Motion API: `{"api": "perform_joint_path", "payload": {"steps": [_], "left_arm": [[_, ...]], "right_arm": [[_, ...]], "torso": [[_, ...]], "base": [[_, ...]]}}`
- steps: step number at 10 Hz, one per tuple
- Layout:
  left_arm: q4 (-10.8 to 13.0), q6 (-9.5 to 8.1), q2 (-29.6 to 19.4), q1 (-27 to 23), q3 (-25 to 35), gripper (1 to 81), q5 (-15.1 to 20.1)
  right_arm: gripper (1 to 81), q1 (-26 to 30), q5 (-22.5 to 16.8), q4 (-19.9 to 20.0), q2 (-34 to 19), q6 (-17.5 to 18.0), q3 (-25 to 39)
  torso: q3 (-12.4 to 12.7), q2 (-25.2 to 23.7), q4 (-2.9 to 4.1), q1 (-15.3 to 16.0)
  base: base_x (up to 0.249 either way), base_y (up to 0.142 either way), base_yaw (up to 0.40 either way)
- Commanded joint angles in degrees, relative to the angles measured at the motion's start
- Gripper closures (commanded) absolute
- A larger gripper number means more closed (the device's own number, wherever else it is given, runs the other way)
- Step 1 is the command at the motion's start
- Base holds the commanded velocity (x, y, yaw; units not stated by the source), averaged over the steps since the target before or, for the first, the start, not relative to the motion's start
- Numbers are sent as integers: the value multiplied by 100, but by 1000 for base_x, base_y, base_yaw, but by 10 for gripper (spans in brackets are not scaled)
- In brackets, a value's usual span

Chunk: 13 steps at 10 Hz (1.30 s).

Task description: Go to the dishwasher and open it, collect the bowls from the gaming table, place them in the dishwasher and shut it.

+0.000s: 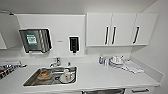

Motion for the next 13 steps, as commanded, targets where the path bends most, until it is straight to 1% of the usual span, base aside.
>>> {"api": "perform_joint_path", "payload": {"steps": [1, 2, 3, 4, 5, 6, 7, 9, 10, 11, 13], "left_arm": [[-11, -38, -227, -337, 80, 10, 294], [7, -29, -491, -242, 343, 10, 241], [33, -29, -957, -232, 1011, 10, 206], [34, -29, -1469, -224, 1734, 10, 59], [16, -29, -2026, -223, 2466, 10, -171], [24, -29, -2422, -223, 2933, 10, -251], [33, -29, -2904, -232, 3528, 10, -285], [59, -21, -3932, -223, 4812, 10, -742], [60, -29, -4508, -224, 5493, 10, -951], [68, -12, -4958, -231, 5997, 10, -1145], [86, 32, -5892, -232, 6931, 10, -1489]], "right_arm": [[10, 258, -321, 58, -229, 5, 415], [10, 240, -321, 58, -458, 13, 811], [10, 232, -321, 58, -774, 22, 1294], [10, 223, -329, 66, -1044, 22, 1660], [10, 205, -329, 66, -1326, 40, 2030], [10, 196, -329, 75, -1555, 40, 2277], [10, 196, -329, 75, -1861, 40, 2670], [10, 275, -321, 110, -2695, 49, 3706], [10, 336, -303, 136, -3219, 49, 4327], [10, 406, -260, 163, -3685, 66, 4811], [10, 600, -242, 277, -4480, 84, 5598]], "torso": [[0, 0, 0, 0], [0, 0, 0, 0], [0, 0, 0, 0], [0, 0, 0, 0], [0, 0, 0, 0], [0, 0, 0, 0], [0, 0, 0, 0], [0, 0, 0, 0], [0, 0, 0, 0], [0, -575, 0, 369], [0, -735, 0, 465]], "base": [[0, 0, 0], [0, 0, 0], [0, 0, 0], [0, 0, 0], [0, 0, 0], [0, 0, 0], [0, 0, 0], [0, 0, 0], [0, 0, 0], [0, 0, 0], [0, 0, 0]]}}
